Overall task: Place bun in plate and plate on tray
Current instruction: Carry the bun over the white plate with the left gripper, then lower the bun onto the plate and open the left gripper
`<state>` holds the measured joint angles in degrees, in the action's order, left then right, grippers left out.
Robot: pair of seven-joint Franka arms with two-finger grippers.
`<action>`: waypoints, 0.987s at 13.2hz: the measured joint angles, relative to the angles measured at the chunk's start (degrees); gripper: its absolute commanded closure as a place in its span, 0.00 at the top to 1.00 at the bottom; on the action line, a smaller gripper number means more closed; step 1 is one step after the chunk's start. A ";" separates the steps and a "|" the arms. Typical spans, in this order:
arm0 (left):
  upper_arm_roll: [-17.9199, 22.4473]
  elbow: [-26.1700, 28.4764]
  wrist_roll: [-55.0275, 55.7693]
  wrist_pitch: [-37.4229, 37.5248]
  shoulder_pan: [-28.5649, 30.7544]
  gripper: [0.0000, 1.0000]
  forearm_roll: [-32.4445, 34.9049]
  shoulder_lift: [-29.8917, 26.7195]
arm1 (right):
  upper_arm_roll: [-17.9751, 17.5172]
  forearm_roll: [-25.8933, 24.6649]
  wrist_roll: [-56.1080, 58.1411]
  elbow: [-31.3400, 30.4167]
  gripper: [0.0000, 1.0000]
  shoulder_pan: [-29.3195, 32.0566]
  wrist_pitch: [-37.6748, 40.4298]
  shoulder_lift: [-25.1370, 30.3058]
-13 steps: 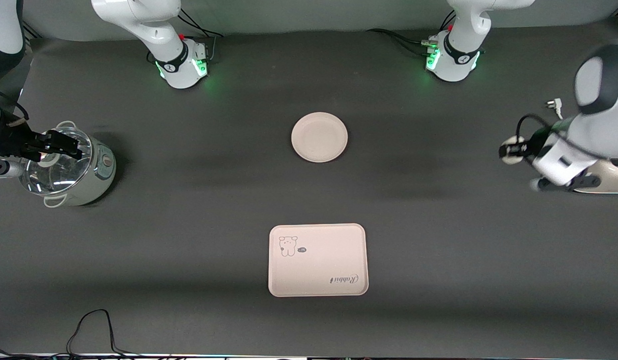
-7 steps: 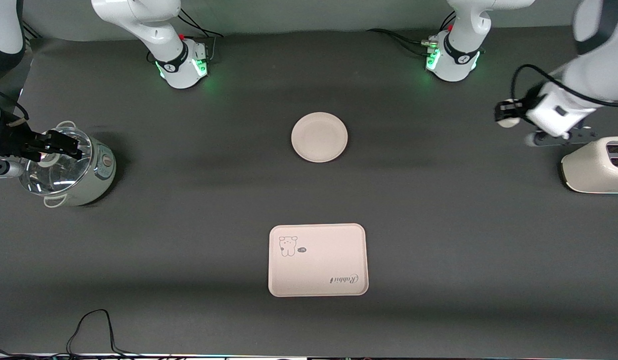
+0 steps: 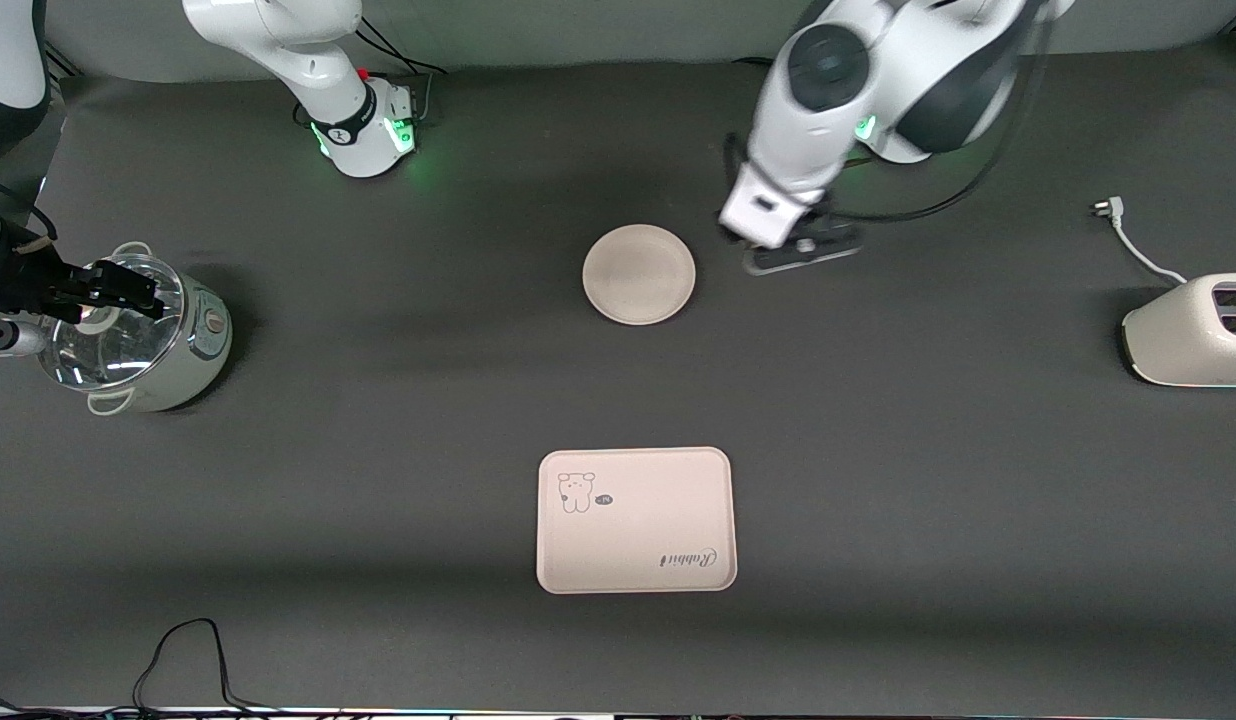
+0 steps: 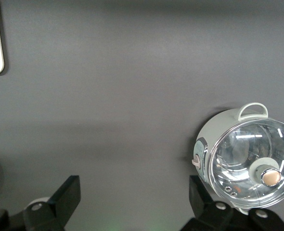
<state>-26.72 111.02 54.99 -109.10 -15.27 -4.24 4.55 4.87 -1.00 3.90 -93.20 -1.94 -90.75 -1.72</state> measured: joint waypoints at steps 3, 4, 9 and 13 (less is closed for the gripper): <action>0.04 0.12 10.31 -9.00 -7.77 0.43 2.89 9.16 | 0.00 0.00 0.00 -0.02 1.00 0.00 0.01 0.00; 0.04 0.13 14.35 -11.47 -10.06 0.43 5.34 12.06 | 0.01 0.00 0.00 -0.03 1.00 0.00 0.01 0.00; 0.28 0.09 19.93 -21.89 -13.28 0.44 8.25 22.40 | 0.01 0.00 0.00 -0.07 1.00 0.00 0.02 0.00; 0.31 0.00 20.27 -24.40 -13.38 0.99 8.27 24.02 | 0.01 0.00 0.00 -0.13 1.00 0.00 0.02 0.00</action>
<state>-26.41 111.01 75.26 -133.50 -28.65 4.04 28.57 4.88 -1.00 3.90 -93.32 -1.95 -90.73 -1.72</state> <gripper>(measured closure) 0.546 0.000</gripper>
